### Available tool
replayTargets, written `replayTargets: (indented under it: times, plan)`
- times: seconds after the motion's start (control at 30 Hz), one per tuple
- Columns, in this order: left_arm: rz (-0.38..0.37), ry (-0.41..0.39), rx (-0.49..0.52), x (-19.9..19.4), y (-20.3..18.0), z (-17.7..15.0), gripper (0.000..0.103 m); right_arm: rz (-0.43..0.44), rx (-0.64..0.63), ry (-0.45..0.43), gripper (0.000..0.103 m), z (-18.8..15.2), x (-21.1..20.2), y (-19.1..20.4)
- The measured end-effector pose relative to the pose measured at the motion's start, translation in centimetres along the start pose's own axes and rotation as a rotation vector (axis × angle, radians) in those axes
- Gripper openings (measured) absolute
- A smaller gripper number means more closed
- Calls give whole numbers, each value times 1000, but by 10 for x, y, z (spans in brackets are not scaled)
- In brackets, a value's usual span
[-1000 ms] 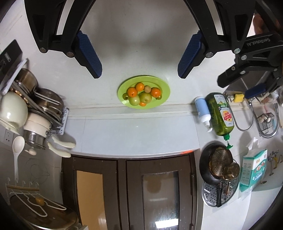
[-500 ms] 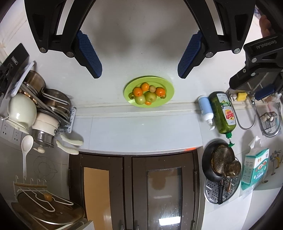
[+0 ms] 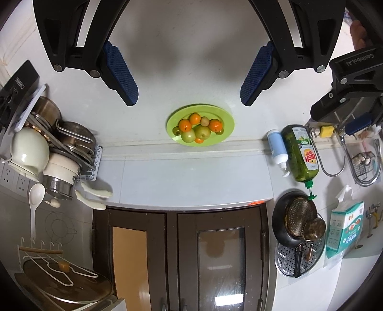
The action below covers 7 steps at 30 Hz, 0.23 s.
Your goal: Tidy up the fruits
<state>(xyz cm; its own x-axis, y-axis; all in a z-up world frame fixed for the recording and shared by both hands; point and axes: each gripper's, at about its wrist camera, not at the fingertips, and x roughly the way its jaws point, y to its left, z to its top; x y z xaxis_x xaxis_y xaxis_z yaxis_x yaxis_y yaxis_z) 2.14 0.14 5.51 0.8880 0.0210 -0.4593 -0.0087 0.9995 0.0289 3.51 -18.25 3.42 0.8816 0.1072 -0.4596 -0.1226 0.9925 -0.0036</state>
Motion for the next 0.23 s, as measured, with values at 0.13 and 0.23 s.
replayTargets:
  times: [0.13,0.23]
  plan:
    - [1,3,-3,2,2,0,103,0,2,4,88,-1,1,1]
    - [0,8,-8,4,6,0,103,4,2,9,88,-1,3,2]
